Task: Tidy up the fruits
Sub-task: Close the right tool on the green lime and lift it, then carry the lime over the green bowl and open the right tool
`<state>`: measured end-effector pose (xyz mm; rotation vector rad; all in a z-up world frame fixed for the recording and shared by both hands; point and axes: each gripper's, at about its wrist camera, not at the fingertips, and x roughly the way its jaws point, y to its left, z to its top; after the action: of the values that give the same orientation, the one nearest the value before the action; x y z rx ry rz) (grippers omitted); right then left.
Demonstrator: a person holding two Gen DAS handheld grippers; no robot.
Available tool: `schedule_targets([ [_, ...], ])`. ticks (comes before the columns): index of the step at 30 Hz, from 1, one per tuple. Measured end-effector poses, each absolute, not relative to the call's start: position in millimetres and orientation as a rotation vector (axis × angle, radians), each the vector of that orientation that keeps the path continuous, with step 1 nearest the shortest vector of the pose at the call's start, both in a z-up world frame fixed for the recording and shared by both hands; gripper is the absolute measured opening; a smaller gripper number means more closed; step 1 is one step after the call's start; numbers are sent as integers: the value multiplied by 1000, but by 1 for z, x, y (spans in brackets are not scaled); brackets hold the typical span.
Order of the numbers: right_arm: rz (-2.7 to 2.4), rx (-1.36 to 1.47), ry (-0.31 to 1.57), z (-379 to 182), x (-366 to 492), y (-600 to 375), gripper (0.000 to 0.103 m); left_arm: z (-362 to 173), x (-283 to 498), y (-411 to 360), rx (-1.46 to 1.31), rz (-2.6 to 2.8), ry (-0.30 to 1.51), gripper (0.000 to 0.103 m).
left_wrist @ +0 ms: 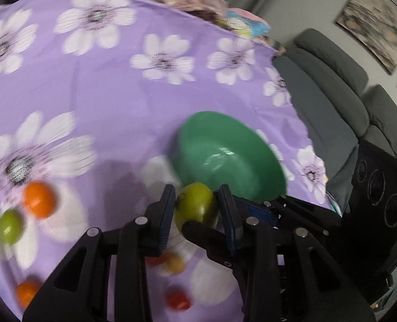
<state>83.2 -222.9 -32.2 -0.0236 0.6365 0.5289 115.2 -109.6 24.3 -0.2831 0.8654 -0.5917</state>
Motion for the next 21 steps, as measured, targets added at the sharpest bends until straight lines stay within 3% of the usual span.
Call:
schedule_targets([
  [3,463,20,619,-32,85,-251,33,25,128,-139,-290,-662,873,27],
  [13,384,169,658,-52,106,-292,32,10,155,-179,-295,-752,922,27],
  [17,511,155,593,-39,85,-283,33,25,136,-151,-266,-752,864,48],
  [21,591,-23,636,-36,67,-246,32,11,119,-121,-207,-641,901,51],
])
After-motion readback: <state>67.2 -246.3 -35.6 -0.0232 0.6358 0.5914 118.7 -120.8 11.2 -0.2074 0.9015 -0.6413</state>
